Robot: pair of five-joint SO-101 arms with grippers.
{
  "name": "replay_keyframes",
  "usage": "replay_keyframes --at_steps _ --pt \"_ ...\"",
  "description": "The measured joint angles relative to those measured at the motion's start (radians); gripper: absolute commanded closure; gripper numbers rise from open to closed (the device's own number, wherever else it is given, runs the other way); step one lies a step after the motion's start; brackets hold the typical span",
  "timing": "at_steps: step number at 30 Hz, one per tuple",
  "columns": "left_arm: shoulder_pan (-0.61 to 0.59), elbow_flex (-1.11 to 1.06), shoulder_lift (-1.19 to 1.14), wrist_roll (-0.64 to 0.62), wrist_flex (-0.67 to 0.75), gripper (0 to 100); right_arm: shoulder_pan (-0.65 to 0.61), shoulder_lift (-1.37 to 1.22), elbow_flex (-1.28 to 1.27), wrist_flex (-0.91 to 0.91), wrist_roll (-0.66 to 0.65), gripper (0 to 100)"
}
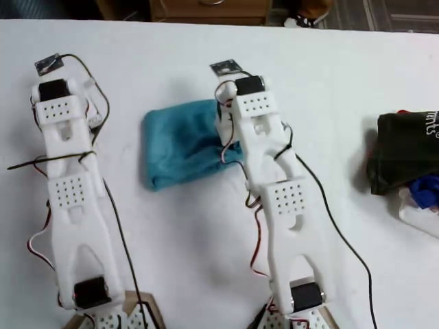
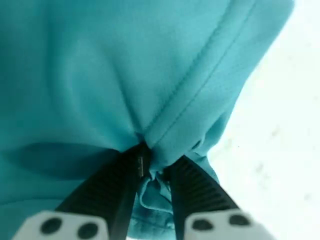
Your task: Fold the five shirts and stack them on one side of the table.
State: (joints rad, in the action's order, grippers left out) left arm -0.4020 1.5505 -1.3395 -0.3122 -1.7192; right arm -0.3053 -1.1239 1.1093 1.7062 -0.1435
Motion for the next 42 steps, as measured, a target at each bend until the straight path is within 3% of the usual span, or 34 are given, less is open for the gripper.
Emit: replay_keyframes --at_steps 8,29,36,42 --pt "0.000 0.000 0.000 0.000 0.000 91 0.060 -0.012 0.180 0.041 -0.002 97.9" --pt "0.000 0.000 0.000 0.000 0.000 91 0.035 0.040 0.132 0.041 -0.057 96.6" --pt "0.000 0.000 0.000 0.000 0.000 91 0.092 0.040 0.080 0.041 -0.230 66.5" --pt "0.034 0.071 0.040 0.018 -0.049 91 0.094 0.083 0.071 0.041 -0.298 66.0"
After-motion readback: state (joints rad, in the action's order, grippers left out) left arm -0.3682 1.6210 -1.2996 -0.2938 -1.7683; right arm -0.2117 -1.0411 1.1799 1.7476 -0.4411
